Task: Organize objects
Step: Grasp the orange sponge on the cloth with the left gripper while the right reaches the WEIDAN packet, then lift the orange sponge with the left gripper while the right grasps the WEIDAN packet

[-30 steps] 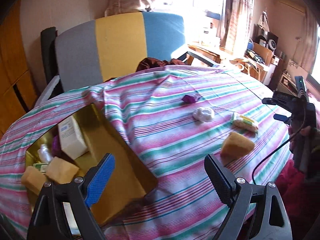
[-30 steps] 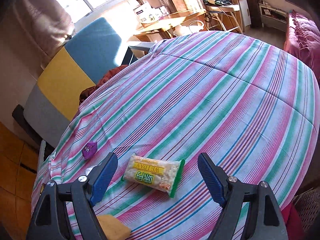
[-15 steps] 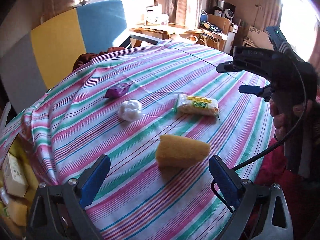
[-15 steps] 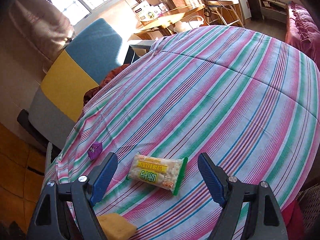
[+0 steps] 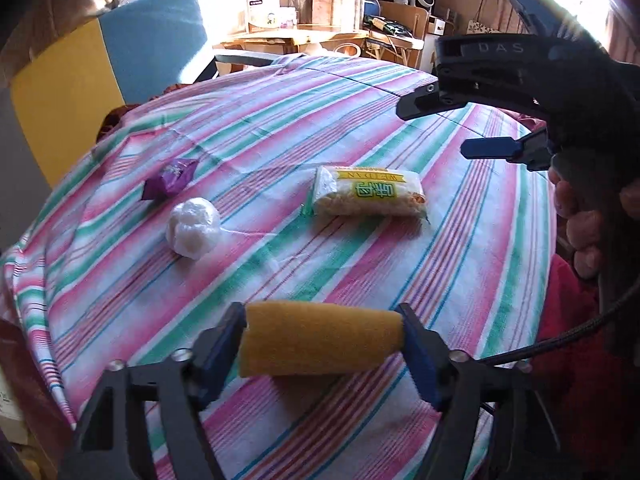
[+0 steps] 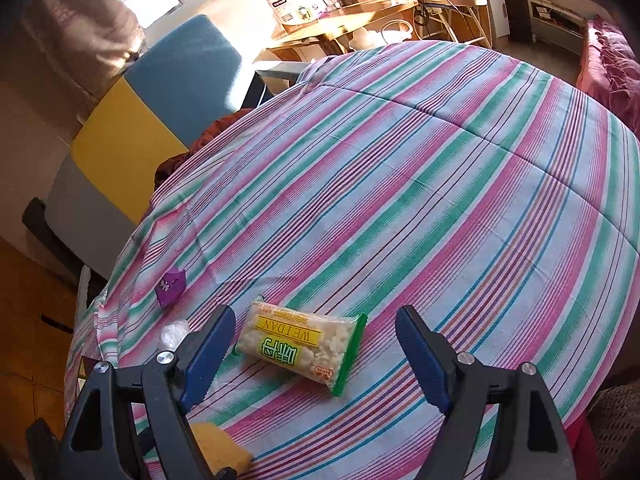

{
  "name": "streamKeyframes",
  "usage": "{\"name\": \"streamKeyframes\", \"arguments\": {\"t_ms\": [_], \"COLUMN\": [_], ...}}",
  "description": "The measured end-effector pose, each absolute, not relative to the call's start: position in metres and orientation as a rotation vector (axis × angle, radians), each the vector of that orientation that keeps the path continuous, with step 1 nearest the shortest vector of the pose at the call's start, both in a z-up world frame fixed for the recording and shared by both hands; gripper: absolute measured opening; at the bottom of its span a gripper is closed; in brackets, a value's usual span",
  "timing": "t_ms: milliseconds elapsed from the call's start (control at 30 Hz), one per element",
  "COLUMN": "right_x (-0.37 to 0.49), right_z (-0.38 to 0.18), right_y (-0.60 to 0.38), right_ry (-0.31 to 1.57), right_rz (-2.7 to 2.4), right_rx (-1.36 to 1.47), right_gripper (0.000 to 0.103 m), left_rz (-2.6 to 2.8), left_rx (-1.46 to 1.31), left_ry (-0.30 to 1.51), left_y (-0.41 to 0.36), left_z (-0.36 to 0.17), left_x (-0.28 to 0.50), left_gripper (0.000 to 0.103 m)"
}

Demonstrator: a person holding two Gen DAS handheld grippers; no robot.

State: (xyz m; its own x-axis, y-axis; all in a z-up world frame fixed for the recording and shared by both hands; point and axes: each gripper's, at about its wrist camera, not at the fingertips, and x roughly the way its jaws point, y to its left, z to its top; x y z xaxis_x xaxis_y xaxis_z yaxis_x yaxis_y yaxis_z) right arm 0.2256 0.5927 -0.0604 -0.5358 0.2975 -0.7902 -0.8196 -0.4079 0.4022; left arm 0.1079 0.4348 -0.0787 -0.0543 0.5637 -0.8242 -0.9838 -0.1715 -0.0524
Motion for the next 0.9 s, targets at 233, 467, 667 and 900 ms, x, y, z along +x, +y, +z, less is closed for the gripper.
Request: {"name": "streamKeyframes", "arguments": {"t_ms": [233, 467, 667, 900], "right_x": [0.199, 0.162, 0.126, 0.111], "right_z": [-0.067, -0.078, -0.095, -0.111], "right_y": [0.575, 0.555, 0.552, 0.57], "right_ry": [0.874, 0.616, 0.277, 0.225], "right_rz": [2.037, 2.073, 2.105, 2.099], "right_rx": [-0.995, -1.267, -1.55, -1.67], "right_gripper": [0.084, 0.084, 0.084, 0.083], "left_rz": [1.584, 1.632, 1.661, 1.682], "left_rx": [-0.895, -0.909, -0.896, -0.91], "left_ry": [0.56, 0.476, 0.44, 0.381], "left_y": [0.4, 0.357, 0.323, 0.296], "left_z": [-0.071, -0.053, -0.041, -0.031], "left_x": [0.099, 0.085, 0.081, 0.079], "left_gripper": [0.068, 0.068, 0.068, 0.069]}}
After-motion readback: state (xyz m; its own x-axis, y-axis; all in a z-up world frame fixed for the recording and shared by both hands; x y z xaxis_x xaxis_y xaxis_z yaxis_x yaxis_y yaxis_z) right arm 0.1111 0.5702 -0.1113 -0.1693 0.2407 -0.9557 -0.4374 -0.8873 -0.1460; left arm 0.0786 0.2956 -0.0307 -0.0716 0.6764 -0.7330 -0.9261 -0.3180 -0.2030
